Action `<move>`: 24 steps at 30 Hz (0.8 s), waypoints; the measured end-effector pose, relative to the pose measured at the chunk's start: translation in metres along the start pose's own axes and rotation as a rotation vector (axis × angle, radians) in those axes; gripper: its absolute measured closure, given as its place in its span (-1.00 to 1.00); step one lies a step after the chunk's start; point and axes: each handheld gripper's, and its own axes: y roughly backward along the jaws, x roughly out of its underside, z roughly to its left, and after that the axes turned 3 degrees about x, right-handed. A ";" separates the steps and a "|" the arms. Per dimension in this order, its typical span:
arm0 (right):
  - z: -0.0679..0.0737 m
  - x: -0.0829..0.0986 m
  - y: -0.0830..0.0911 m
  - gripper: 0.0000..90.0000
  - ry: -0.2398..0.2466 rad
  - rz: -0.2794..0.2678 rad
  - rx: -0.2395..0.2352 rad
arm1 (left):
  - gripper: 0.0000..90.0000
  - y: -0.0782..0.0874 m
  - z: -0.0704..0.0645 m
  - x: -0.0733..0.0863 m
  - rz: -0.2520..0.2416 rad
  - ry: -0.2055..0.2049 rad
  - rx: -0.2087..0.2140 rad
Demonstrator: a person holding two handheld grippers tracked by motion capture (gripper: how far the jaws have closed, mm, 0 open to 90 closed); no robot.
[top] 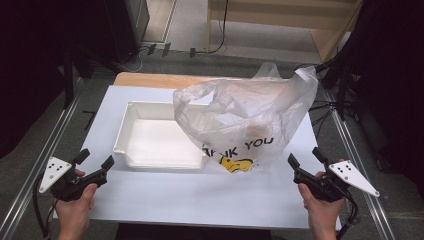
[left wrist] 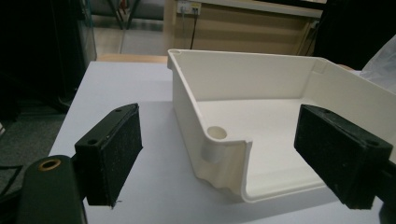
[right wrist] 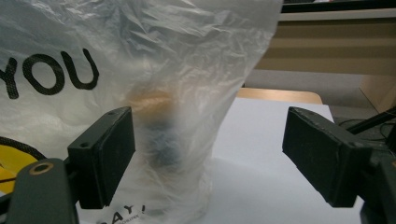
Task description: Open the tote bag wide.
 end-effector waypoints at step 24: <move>0.051 -0.035 -0.043 0.18 0.091 0.003 -0.096 | -0.65 -0.038 -0.079 -0.028 -0.009 -0.054 0.183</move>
